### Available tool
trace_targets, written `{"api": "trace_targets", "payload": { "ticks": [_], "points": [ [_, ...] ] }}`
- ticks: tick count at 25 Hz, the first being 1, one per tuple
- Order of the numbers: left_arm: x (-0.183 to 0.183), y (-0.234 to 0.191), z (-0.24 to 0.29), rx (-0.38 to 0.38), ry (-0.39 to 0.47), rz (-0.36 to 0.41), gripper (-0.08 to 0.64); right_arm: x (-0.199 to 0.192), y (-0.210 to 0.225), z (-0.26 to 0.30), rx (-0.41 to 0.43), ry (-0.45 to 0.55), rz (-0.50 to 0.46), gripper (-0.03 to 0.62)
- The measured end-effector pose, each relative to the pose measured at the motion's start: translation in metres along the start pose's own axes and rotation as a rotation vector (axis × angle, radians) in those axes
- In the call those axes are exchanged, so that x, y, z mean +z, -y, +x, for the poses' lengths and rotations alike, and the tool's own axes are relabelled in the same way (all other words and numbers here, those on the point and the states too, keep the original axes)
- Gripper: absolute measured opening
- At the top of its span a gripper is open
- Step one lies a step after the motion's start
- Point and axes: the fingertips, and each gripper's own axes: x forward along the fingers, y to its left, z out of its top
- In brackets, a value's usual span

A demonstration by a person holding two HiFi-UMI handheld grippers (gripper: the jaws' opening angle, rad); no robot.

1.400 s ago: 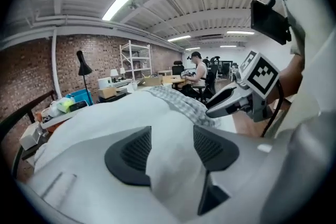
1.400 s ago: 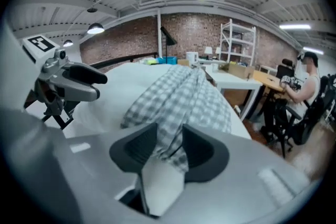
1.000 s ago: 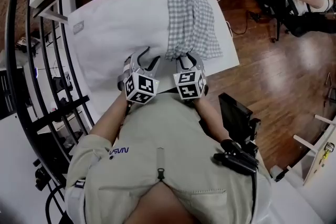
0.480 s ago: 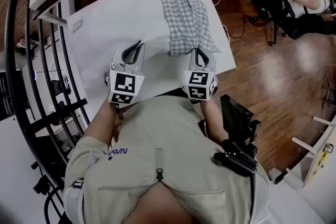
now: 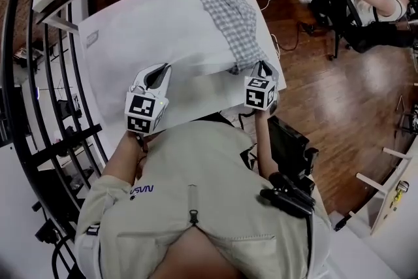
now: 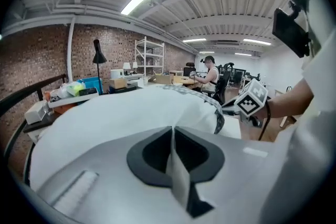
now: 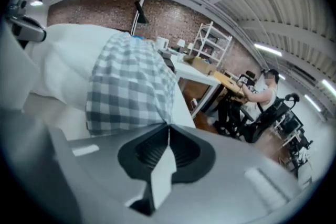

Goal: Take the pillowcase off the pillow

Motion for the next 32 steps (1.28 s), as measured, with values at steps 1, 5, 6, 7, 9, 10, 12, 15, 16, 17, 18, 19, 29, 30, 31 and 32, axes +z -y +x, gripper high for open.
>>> {"api": "trace_targets", "payload": {
  "ticks": [1,5,6,7,9,10,12,15,16,17,18,19,29,30,31,32],
  "points": [
    [-0.013,0.004,0.005,-0.009,-0.024,-0.010,0.018,-0.011,-0.004,0.008,0.016,-0.030,0.002,0.014],
    [-0.046,0.015,0.023,-0.057,-0.078,-0.050,0.026,-0.036,-0.022,0.018,0.107,-0.102,0.058,0.017],
    [-0.046,0.018,0.024,-0.074,-0.077,-0.047,0.037,-0.038,-0.022,0.016,0.122,-0.110,0.078,0.033],
    [-0.042,0.023,0.022,-0.091,-0.070,-0.029,0.051,-0.038,-0.018,0.012,0.131,-0.110,0.099,0.056],
    [-0.029,0.033,0.011,-0.116,-0.049,0.028,0.082,-0.028,-0.004,-0.001,0.136,-0.077,0.139,0.114],
    [-0.020,0.037,0.004,-0.121,-0.032,0.054,0.097,-0.020,0.005,-0.009,0.133,-0.051,0.154,0.115],
    [0.002,0.037,-0.010,-0.104,0.026,0.076,0.095,0.002,0.018,-0.023,0.132,0.012,0.165,0.116],
    [0.047,0.023,-0.021,-0.045,0.137,0.091,0.086,0.051,0.023,-0.034,0.166,0.127,0.138,0.115],
    [0.061,0.016,-0.020,-0.025,0.163,0.102,0.091,0.069,0.021,-0.035,0.186,0.162,0.123,0.115],
    [0.073,0.008,-0.016,-0.005,0.182,0.116,0.100,0.087,0.017,-0.035,0.209,0.194,0.107,0.115],
    [0.085,0.000,-0.011,0.016,0.195,0.133,0.119,0.104,0.013,-0.033,0.234,0.223,0.090,0.115],
    [0.095,-0.009,-0.004,0.037,0.203,0.153,0.143,0.122,0.008,-0.031,0.259,0.250,0.073,0.115],
    [0.143,-0.078,0.107,0.086,0.082,0.217,0.303,0.273,-0.040,0.045,0.495,0.313,-0.078,0.169],
    [0.137,-0.079,0.120,0.072,0.043,0.210,0.321,0.279,-0.046,0.056,0.517,0.286,-0.080,0.176],
    [0.127,-0.079,0.131,0.056,-0.005,0.203,0.338,0.282,-0.053,0.067,0.532,0.255,-0.086,0.189],
    [0.113,-0.078,0.141,0.039,-0.057,0.193,0.350,0.283,-0.059,0.079,0.541,0.218,-0.099,0.199]
  ]
}}
